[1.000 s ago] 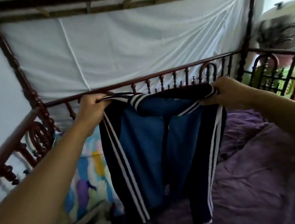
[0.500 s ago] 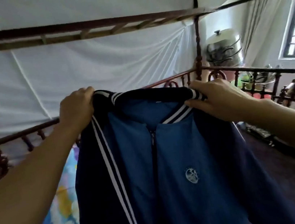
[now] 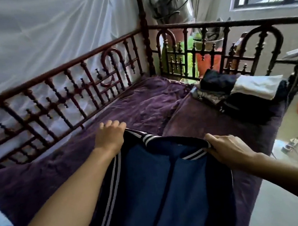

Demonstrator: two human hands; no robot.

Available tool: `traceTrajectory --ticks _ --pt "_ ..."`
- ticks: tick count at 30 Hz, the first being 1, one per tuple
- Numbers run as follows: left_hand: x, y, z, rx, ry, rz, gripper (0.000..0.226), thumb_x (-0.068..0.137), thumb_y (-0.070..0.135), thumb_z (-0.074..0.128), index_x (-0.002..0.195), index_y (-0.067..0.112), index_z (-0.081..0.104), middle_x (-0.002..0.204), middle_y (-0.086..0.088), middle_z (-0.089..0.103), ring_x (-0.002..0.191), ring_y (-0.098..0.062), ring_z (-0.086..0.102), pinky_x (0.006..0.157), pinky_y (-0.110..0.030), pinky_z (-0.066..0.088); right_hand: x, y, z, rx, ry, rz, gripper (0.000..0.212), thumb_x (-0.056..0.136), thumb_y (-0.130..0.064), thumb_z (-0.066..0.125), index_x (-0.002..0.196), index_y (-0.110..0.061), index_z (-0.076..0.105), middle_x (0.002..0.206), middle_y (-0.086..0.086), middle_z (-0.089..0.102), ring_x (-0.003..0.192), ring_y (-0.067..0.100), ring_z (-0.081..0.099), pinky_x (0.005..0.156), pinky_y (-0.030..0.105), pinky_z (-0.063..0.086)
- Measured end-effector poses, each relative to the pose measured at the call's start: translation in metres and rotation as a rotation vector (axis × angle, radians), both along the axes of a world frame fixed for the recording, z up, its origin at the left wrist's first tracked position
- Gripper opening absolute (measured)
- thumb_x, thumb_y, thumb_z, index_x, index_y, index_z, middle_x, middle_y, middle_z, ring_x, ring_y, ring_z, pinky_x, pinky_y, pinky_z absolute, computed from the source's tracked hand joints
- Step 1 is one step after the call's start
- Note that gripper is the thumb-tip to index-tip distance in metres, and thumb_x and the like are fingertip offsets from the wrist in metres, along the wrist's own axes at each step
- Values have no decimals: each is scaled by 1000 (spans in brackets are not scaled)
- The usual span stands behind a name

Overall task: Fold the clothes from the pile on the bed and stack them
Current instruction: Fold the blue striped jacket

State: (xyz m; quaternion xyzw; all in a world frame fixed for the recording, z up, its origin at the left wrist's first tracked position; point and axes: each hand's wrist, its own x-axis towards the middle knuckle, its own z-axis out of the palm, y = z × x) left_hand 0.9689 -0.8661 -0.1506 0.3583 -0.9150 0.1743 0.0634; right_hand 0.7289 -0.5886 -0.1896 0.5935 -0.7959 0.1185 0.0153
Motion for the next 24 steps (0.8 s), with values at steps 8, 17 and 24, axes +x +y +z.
traceTrajectory --ticks 8,17,24 --pt "-254 -38 -109 209 1 35 17 91 10 43 100 15 57 102 -5 62 99 -28 57 69 -37 37 -214 -38 -134 161 -270 -175 25 95 -48 45 90 -26 33 89 3 67 83 37 63 61 39 42" --pt "-464 -53 -189 380 45 9 18 95 13 44 105 13 59 107 -8 59 100 -30 56 66 -37 37 -395 -62 -233 246 -317 -445 28 94 -46 47 83 -26 31 87 10 66 78 40 60 59 37 35" --pt "-442 -47 -270 661 45 157 24 98 26 45 117 15 54 115 -11 53 105 -33 53 75 -43 43 -433 -71 -319 568 -388 -514 19 93 -34 44 106 -24 53 107 12 63 90 34 60 66 34 39"
